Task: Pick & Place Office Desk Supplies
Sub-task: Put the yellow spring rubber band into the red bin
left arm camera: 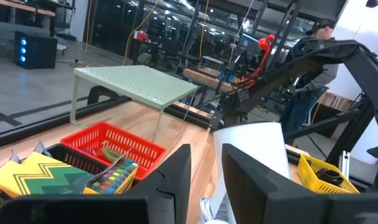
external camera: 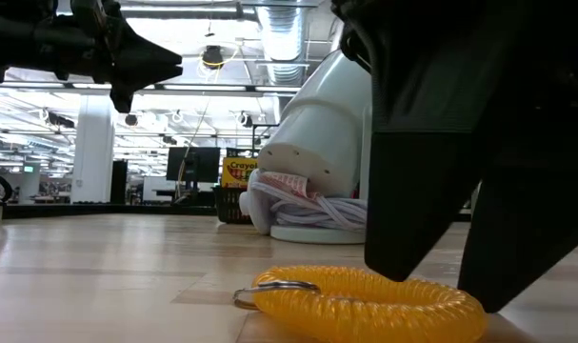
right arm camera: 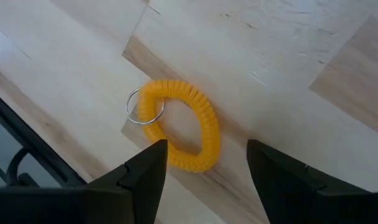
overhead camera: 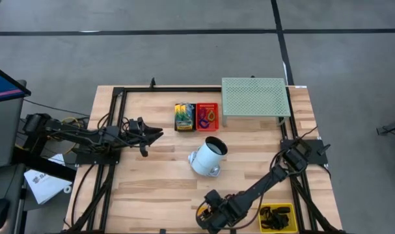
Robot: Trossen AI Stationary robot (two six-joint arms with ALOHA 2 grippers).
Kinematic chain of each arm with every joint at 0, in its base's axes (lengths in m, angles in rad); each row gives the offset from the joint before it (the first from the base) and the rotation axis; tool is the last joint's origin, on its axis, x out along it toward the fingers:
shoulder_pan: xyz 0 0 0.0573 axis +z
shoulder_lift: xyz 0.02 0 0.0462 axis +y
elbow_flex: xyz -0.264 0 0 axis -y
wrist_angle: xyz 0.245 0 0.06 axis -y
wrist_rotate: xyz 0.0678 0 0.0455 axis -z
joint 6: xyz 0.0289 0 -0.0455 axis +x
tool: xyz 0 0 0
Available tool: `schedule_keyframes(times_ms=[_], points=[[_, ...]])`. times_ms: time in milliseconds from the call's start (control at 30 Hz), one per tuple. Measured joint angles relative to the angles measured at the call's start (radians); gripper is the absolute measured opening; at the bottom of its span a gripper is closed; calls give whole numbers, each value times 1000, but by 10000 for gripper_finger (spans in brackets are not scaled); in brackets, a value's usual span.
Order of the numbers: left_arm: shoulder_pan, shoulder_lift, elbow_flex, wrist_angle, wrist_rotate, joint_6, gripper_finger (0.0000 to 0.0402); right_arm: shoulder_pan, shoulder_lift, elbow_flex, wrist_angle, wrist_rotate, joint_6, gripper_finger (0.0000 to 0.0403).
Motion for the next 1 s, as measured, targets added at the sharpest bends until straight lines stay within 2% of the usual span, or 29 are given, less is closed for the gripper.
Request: schedule_keyframes(times_ms=[133, 233, 667, 1000], points=[[0, 0, 0, 2, 0, 0, 85, -3, 2, 0, -8, -5, 8, 213], [0, 0, 0, 3, 0, 0, 85, -9, 3, -1, -13, -13, 8, 192], [1, 0, 0, 6, -7, 0, 85, -22, 7, -5, -6, 5, -46, 13], [1, 0, 0, 6, -6, -6, 85, -4, 12, 21, -63, 44, -14, 2]])
